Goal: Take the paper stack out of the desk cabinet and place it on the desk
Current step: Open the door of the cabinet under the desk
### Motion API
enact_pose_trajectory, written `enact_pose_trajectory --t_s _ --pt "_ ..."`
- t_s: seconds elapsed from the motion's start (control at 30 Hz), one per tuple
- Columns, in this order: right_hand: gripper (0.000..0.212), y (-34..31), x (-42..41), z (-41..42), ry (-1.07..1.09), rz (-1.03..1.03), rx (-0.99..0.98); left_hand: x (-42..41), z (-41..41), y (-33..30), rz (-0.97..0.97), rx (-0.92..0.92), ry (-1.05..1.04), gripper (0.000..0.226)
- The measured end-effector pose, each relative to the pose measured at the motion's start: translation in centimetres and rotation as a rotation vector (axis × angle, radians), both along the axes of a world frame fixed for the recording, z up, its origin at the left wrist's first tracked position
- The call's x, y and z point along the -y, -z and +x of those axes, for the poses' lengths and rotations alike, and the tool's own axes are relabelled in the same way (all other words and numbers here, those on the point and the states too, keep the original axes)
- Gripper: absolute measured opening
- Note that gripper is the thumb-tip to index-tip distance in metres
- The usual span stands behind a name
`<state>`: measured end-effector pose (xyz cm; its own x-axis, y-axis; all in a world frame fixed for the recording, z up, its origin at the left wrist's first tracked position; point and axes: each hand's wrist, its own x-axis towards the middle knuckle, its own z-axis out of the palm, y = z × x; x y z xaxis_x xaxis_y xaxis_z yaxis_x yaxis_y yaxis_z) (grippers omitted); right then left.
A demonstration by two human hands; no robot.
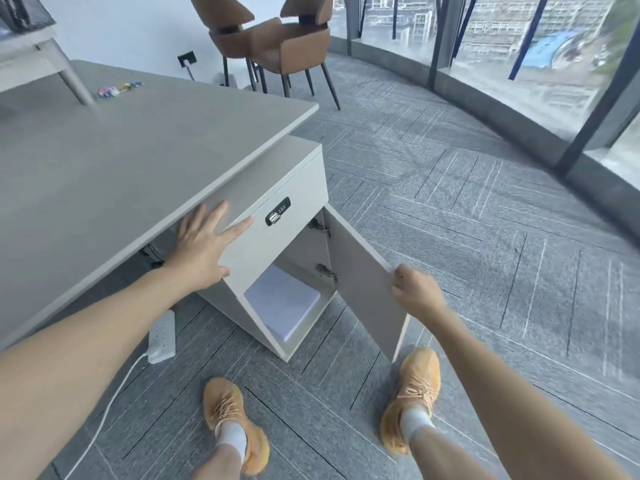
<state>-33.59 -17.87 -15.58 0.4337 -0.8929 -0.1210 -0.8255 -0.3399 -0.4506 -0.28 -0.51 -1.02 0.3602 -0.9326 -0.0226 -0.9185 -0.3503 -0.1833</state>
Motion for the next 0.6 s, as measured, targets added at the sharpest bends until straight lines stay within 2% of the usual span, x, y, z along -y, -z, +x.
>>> enact_pose_trajectory --t_s 0.17,0.27,0.47,0.6 --pt "0.009 0.0 0.6 2.0 -0.032 -0.109 -0.184 0.0 -0.1 0.0 -0.006 -0.001 0.003 0.11" --pt "0.026 0.5 1.0 2.3 0.036 -0.198 -0.226 0.0 0.0 0.1 -0.003 -0.002 0.001 0.109" --pt "0.084 1.4 2.5 2.2 0.158 -0.169 -0.196 -0.1 0.1 0.1 -0.006 0.01 0.007 0.108" --pt "0.085 1.1 3.8 2.3 0.1 -0.202 -0.165 -0.2 0.2 0.3 -0.04 -0.001 0.017 0.107"
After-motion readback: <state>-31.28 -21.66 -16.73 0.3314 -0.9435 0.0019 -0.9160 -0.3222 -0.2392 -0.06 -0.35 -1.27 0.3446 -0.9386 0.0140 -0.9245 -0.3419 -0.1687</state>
